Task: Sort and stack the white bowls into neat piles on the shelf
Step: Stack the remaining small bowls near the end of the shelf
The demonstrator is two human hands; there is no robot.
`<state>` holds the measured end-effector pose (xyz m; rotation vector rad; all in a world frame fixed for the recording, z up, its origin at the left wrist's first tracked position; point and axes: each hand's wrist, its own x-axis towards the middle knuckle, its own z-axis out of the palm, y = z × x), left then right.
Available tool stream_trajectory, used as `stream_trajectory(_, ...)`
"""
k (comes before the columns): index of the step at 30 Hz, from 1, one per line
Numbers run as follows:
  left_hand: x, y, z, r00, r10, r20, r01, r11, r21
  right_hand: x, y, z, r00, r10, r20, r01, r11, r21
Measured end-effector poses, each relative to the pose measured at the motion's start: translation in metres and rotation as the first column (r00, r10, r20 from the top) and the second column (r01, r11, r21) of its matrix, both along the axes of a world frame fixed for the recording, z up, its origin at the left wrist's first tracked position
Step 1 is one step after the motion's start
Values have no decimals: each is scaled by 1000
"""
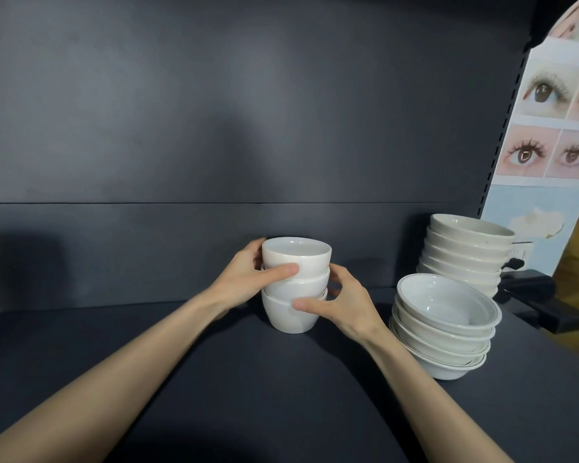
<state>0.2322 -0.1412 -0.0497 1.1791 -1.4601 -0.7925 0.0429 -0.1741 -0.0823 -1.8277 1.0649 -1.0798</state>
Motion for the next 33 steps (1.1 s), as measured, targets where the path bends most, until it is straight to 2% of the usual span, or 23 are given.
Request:
stream_trajectory(20,1,-3,-5,999,-2,-49,-1,998,-69,-1,-2,-2,1000,-1,10,1,1000,-18)
stream_trajectory(28,1,1,-1,1000,-9,4,9,999,-41,-1,1,1,999,-17,-42,17,1000,-3)
stream_trajectory(33,7,6,8,989,19,146,-20,1000,6,-2,6,9,990,-29,-136,29,1000,2)
